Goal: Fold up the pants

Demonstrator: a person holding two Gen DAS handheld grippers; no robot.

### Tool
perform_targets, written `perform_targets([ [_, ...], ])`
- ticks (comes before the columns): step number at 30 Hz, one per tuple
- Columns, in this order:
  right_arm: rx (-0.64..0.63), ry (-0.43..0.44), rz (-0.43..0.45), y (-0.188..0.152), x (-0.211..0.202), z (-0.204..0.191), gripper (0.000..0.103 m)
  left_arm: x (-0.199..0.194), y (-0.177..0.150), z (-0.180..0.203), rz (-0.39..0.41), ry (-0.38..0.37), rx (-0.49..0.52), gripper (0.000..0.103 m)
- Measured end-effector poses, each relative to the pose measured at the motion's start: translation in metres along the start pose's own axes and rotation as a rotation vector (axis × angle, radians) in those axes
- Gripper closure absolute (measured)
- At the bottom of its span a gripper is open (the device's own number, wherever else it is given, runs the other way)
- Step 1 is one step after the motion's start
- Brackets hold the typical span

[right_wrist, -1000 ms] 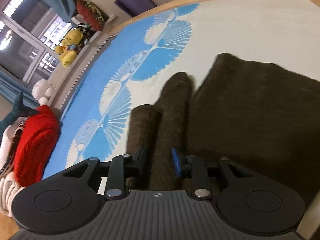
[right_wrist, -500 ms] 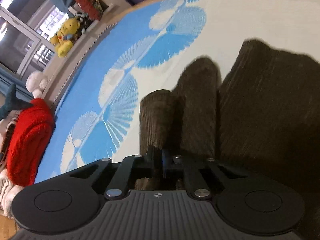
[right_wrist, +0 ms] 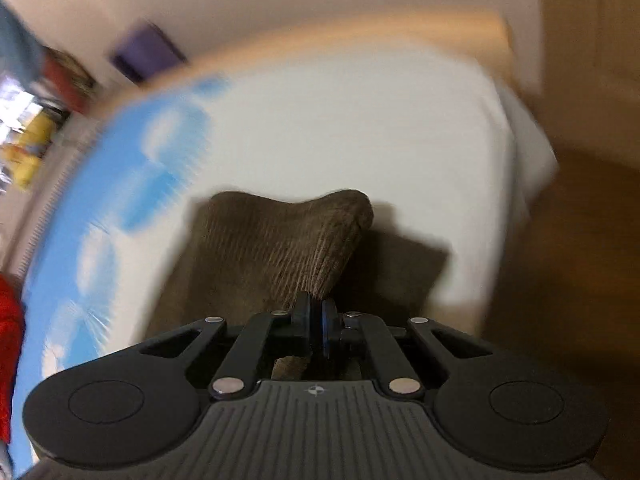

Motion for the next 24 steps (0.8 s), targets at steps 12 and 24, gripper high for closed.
perform_targets([
  [12, -0.034, 0.004, 0.034, 0.006, -0.009, -0.011, 0.099, -0.005, -0.003, -0.013, -0.017, -0.033, -0.057, 0.074],
  [24, 0.081, 0.046, 0.048, 0.014, 0.017, 0.002, 0.067, 0.013, 0.006, -0.03, -0.059, -0.029, -0.194, 0.06],
])
Point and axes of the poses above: each gripper's, at about its wrist camera, not at the fingertips, and x roughly the way its jaws point, z to its right, y to its top, the point moved 2 cm from there along x, roughly the way its jaws point, and after that the axes turned 10 degrees about x, right-handed, at the moved point
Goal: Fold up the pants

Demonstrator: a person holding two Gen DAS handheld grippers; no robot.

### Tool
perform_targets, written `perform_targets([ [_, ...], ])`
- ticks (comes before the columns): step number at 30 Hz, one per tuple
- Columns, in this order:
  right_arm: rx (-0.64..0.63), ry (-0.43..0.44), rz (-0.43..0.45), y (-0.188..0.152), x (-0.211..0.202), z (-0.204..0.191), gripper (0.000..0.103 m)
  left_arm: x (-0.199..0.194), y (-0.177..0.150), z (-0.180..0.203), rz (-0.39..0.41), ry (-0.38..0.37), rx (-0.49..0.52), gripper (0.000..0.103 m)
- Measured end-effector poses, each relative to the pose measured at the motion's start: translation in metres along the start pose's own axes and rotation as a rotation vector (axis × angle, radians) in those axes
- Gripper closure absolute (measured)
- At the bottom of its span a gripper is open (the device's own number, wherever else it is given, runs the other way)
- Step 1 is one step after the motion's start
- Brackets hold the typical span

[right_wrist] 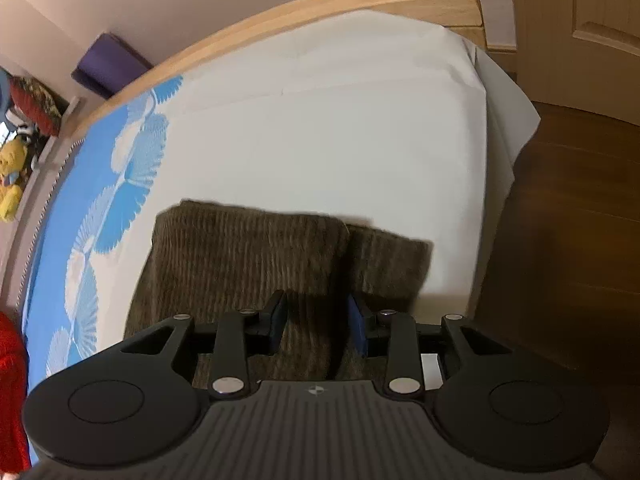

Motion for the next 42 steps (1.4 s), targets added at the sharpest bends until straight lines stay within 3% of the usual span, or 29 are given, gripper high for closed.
perform_targets([
  [2, -0.028, -0.001, 0.009, 0.0, 0.003, -0.006, 0.079, 0.003, 0.003, 0.004, -0.006, 0.03, 0.016, 0.064],
  [3, -0.049, -0.005, 0.02, -0.001, 0.002, -0.01, 0.095, 0.003, 0.004, 0.004, -0.001, 0.041, 0.023, 0.072],
  [6, -0.101, 0.052, 0.066, -0.001, -0.012, -0.028, 0.096, -0.01, 0.01, 0.006, 0.088, 0.043, 0.032, 0.08],
  [10, -0.11, 0.34, 0.215, -0.001, -0.073, -0.058, 0.097, -0.049, 0.016, 0.01, 0.302, 0.02, 0.031, 0.082],
  [11, -0.127, 0.355, 0.258, -0.002, -0.085, -0.061, 0.097, -0.053, 0.014, 0.01, 0.314, 0.035, 0.042, 0.082],
  [12, -0.125, 0.341, 0.279, -0.002, -0.091, -0.058, 0.098, -0.053, 0.012, 0.007, 0.297, 0.05, 0.046, 0.082],
  [14, -0.102, 0.18, 0.25, 0.0, -0.08, -0.043, 0.098, -0.04, 0.004, -0.001, 0.184, 0.04, 0.04, 0.081],
  [15, -0.086, 0.051, 0.194, 0.001, -0.066, -0.03, 0.098, -0.029, -0.003, -0.005, 0.1, 0.034, 0.043, 0.081],
  [17, -0.04, -0.099, 0.07, 0.002, -0.042, -0.003, 0.097, -0.021, -0.01, -0.006, 0.034, 0.056, 0.08, 0.081],
  [19, -0.005, -0.135, -0.021, 0.003, -0.027, 0.017, 0.097, -0.02, -0.014, -0.005, 0.016, 0.053, 0.121, 0.08],
  [22, -0.065, -0.119, -0.017, 0.003, -0.028, 0.013, 0.097, -0.023, -0.015, -0.006, 0.005, 0.044, 0.122, 0.079],
  [24, -0.121, -0.139, -0.008, 0.001, -0.029, 0.008, 0.095, -0.023, -0.012, -0.006, 0.001, 0.062, 0.124, 0.07],
  [25, -0.12, -0.146, -0.004, 0.0, -0.03, 0.009, 0.091, -0.025, -0.011, -0.007, 0.013, 0.081, 0.12, 0.067],
  [26, -0.106, -0.15, -0.005, 0.001, -0.031, 0.01, 0.088, -0.028, -0.01, -0.007, 0.038, 0.096, 0.115, 0.058],
  [27, -0.09, -0.154, -0.006, 0.003, -0.032, 0.01, 0.078, -0.036, -0.008, -0.007, 0.09, 0.13, 0.115, 0.052],
  [28, -0.074, -0.152, -0.006, 0.003, -0.033, 0.012, 0.065, -0.044, -0.007, -0.007, 0.134, 0.172, 0.116, 0.05],
  [30, -0.058, -0.16, -0.001, 0.005, -0.033, 0.017, 0.057, -0.059, -0.005, -0.005, 0.228, 0.262, 0.12, 0.05],
  [32, -0.049, -0.156, -0.007, 0.003, -0.031, 0.023, 0.057, -0.072, -0.004, 0.005, 0.323, 0.25, 0.147, 0.051],
  [34, -0.03, -0.123, -0.041, 0.003, -0.026, 0.026, 0.056, -0.072, -0.001, 0.019, 0.345, 0.172, 0.191, 0.051],
  [36, -0.017, -0.111, -0.065, 0.002, -0.021, 0.027, 0.056, -0.064, -0.002, 0.04, 0.319, 0.091, 0.267, 0.052],
  [39, -0.008, -0.098, -0.068, 0.001, -0.017, 0.026, 0.056, -0.038, -0.01, 0.069, 0.211, 0.076, 0.415, 0.053],
  [41, -0.03, -0.102, -0.051, 0.0, -0.016, 0.022, 0.055, 0.0, -0.02, 0.081, 0.015, 0.114, 0.479, 0.054],
  [42, -0.048, -0.106, -0.043, -0.001, -0.016, 0.02, 0.061, 0.016, -0.026, 0.082, -0.074, 0.156, 0.494, 0.054],
])
Point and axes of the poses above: each gripper's, at about its wrist camera, not at the fingertips, and x roughly the way its jaws point, z to its right, y to its top, the point moved 2 cm from there along x, roughly the way its jaws point, and after that the axes turned 10 degrees about x, right-handed, at the moved point
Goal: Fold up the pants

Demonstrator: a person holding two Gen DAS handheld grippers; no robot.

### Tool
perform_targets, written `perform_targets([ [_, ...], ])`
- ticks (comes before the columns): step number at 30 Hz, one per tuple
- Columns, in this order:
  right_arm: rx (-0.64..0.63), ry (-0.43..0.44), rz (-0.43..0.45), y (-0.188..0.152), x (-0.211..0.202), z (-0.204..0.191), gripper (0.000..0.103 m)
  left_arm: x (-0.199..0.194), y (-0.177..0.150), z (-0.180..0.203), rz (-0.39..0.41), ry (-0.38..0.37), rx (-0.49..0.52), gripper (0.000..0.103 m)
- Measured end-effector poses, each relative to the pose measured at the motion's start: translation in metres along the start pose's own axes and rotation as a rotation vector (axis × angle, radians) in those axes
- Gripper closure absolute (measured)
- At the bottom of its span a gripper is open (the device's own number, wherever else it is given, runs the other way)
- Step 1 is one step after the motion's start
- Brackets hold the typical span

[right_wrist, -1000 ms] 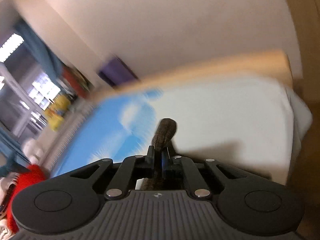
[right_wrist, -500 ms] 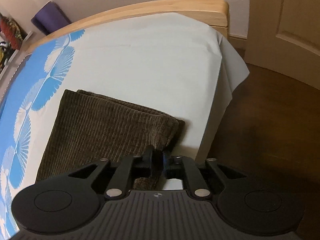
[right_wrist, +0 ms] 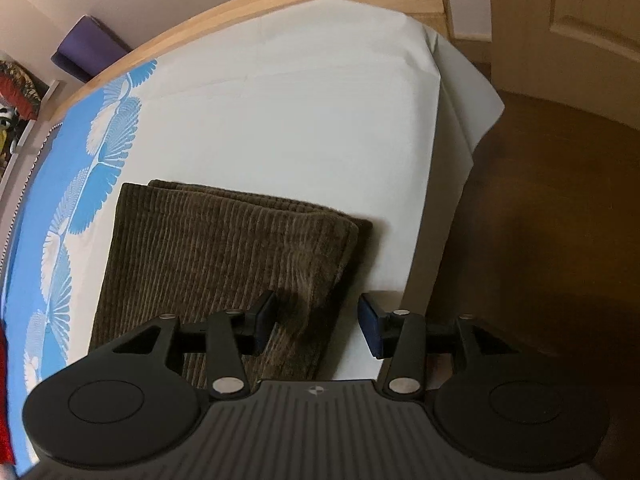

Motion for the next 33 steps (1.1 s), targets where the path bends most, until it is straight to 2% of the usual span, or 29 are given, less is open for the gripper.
perform_targets([
  [1, -0.02, 0.0, 0.007, -0.001, 0.0, -0.002, 0.075, 0.006, -0.002, 0.004, -0.025, 0.018, 0.026, 0.054],
  [4, -0.042, -0.002, 0.021, 0.0, -0.001, -0.005, 0.085, 0.0, 0.001, 0.006, 0.002, 0.027, 0.023, 0.054],
  [6, -0.037, 0.01, 0.031, 0.001, -0.004, -0.006, 0.088, -0.002, 0.001, 0.005, 0.018, 0.027, 0.008, 0.054],
  [14, -0.046, 0.022, 0.058, -0.001, -0.015, -0.013, 0.089, -0.004, 0.002, 0.011, 0.021, 0.046, 0.036, 0.054],
  [17, -0.004, -0.015, 0.019, -0.002, -0.008, -0.006, 0.079, -0.003, 0.003, 0.011, 0.021, 0.045, 0.041, 0.054],
  [19, 0.003, -0.027, -0.001, -0.003, -0.003, -0.003, 0.067, -0.002, 0.002, 0.01, 0.022, 0.044, 0.042, 0.054],
  [24, -0.041, -0.041, 0.011, -0.007, 0.0, -0.009, 0.062, -0.002, 0.003, 0.009, 0.02, 0.045, 0.039, 0.053],
  [27, -0.069, -0.029, 0.014, -0.009, 0.001, -0.014, 0.082, -0.001, 0.004, 0.01, 0.018, 0.048, 0.044, 0.053],
  [28, -0.077, -0.028, 0.02, -0.01, 0.0, -0.016, 0.086, 0.0, 0.004, 0.01, 0.018, 0.05, 0.045, 0.053],
  [33, -0.084, -0.011, 0.065, -0.011, -0.017, -0.027, 0.09, -0.002, 0.008, 0.012, 0.029, 0.057, 0.047, 0.053],
])
Point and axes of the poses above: each gripper's, at about its wrist camera, not at the fingertips, and x roughly the way its jaws point, z to its right, y to its top, the point moved 2 cm from there along x, roughly the way its jaws point, and after that the axes turned 10 degrees about x, right-handed, at the moved point
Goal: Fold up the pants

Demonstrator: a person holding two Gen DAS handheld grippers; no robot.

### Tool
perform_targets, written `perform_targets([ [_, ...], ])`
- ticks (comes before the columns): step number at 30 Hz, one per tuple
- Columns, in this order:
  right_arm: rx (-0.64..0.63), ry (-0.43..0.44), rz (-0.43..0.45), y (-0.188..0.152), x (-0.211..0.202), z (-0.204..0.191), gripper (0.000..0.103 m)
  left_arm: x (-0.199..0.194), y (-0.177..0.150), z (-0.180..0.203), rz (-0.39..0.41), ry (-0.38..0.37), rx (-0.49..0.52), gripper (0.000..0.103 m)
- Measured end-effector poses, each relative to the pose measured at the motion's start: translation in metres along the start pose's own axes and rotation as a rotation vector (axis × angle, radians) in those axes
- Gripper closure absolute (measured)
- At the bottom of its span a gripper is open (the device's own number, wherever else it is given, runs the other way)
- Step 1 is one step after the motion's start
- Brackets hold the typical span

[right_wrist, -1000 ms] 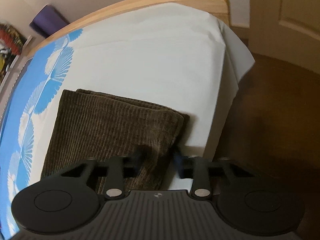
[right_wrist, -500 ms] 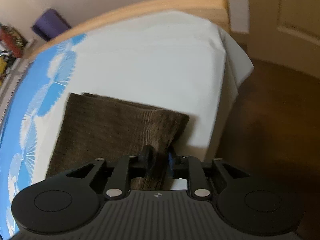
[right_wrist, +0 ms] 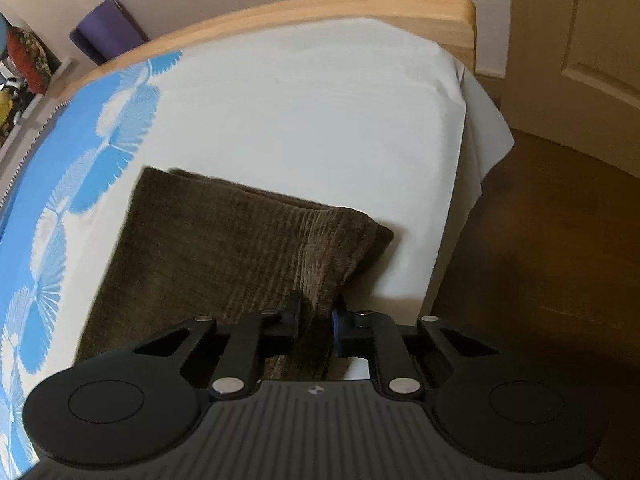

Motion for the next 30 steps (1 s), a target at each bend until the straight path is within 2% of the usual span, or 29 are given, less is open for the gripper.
perform_targets([
  [3, -0.078, 0.063, 0.101, -0.008, -0.036, -0.029, 0.091, -0.004, 0.002, 0.0, 0.023, -0.005, -0.008, 0.053],
  [6, -0.319, 0.193, 0.26, -0.044, -0.089, -0.08, 0.091, -0.007, 0.003, 0.0, 0.038, -0.005, -0.009, 0.053],
  [9, -0.591, 0.355, 0.38, -0.117, -0.145, -0.127, 0.091, -0.01, 0.002, 0.0, 0.048, -0.009, -0.012, 0.053],
  [11, -0.755, 0.465, 0.404, -0.178, -0.173, -0.147, 0.091, -0.011, 0.001, -0.001, 0.051, -0.011, -0.015, 0.053],
  [14, -0.981, 0.599, 0.357, -0.272, -0.195, -0.16, 0.091, -0.011, 0.0, -0.003, 0.051, -0.009, -0.019, 0.053],
  [15, -1.072, 0.62, 0.296, -0.303, -0.194, -0.163, 0.09, -0.012, -0.001, -0.003, 0.051, -0.01, -0.021, 0.053],
  [17, -1.277, 0.609, 0.144, -0.364, -0.182, -0.165, 0.086, -0.012, -0.002, -0.005, 0.052, -0.013, -0.028, 0.053],
  [18, -1.365, 0.6, 0.057, -0.392, -0.173, -0.162, 0.079, -0.012, -0.002, -0.006, 0.052, -0.013, -0.03, 0.053],
  [19, -1.477, 0.583, -0.063, -0.421, -0.16, -0.156, 0.076, -0.012, -0.002, -0.007, 0.052, -0.012, -0.032, 0.053],
  [20, -1.565, 0.573, -0.137, -0.441, -0.153, -0.149, 0.076, -0.013, -0.003, -0.008, 0.052, -0.012, -0.036, 0.053],
  [21, -1.661, 0.567, -0.176, -0.459, -0.149, -0.14, 0.076, -0.013, -0.003, -0.01, 0.051, -0.012, -0.043, 0.053],
  [23, -1.764, 0.589, -0.171, -0.473, -0.152, -0.129, 0.075, -0.014, -0.003, -0.012, 0.053, -0.016, -0.056, 0.052],
  [24, -1.775, 0.61, -0.172, -0.473, -0.156, -0.127, 0.069, -0.014, -0.003, -0.012, 0.055, -0.018, -0.058, 0.052],
  [27, -1.686, 0.662, -0.143, -0.458, -0.166, -0.132, 0.048, -0.014, -0.001, -0.011, 0.06, -0.02, -0.049, 0.052],
  [30, -1.613, 0.646, -0.092, -0.444, -0.162, -0.138, 0.041, -0.013, 0.0, -0.011, 0.06, -0.02, -0.052, 0.052],
])
Point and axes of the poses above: each gripper's, at about its wrist camera, not at the fingertips, and x roughly the way its jaws point, z to its right, y to its top, the point moved 2 cm from there along x, roughly the way its jaws point, and after that the axes turned 10 degrees about x, right-handed, at the moved point
